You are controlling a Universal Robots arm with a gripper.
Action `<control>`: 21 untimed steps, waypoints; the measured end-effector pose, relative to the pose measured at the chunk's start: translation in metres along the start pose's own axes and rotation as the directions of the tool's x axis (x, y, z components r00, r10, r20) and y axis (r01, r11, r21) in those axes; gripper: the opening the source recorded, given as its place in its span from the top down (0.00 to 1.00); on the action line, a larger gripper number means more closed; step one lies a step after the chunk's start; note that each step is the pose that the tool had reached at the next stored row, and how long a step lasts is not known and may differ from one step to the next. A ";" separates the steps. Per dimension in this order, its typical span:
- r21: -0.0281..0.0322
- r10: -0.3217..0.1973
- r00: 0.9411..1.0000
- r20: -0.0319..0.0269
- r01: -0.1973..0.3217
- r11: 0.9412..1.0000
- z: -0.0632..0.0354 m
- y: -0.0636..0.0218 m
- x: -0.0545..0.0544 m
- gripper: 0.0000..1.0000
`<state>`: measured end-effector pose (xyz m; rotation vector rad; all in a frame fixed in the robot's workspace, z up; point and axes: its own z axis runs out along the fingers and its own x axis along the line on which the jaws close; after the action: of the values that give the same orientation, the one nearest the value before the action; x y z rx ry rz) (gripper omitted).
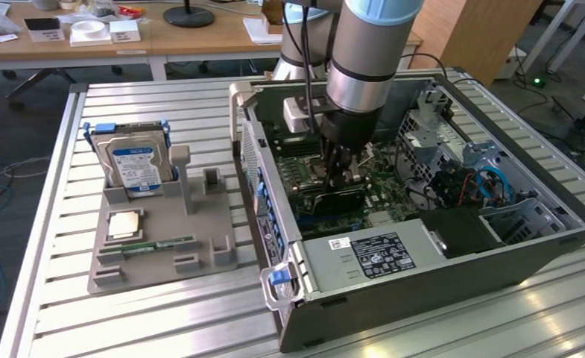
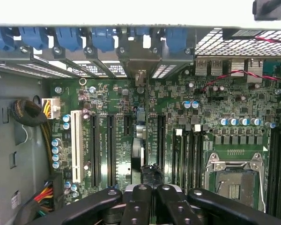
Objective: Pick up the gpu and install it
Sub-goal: 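Press down on the gpu until it lock into place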
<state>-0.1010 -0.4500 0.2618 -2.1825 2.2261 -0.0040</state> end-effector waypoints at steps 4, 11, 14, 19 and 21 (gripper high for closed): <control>0.000 0.000 1.000 0.000 0.000 1.000 0.0007 0.0002 0.000 0.89; 0.000 0.000 1.000 0.000 0.000 1.000 0.0009 0.0020 0.002 0.89; 0.000 0.000 1.000 0.000 0.000 1.000 0.0011 0.0030 0.002 0.89; -0.001 0.000 1.000 -0.001 0.000 1.000 0.0033 0.0039 0.002 0.89; -0.001 0.000 1.000 0.000 0.000 1.000 0.0035 0.0039 0.002 0.89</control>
<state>-0.1049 -0.4519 0.2582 -2.1829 2.2266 -0.0038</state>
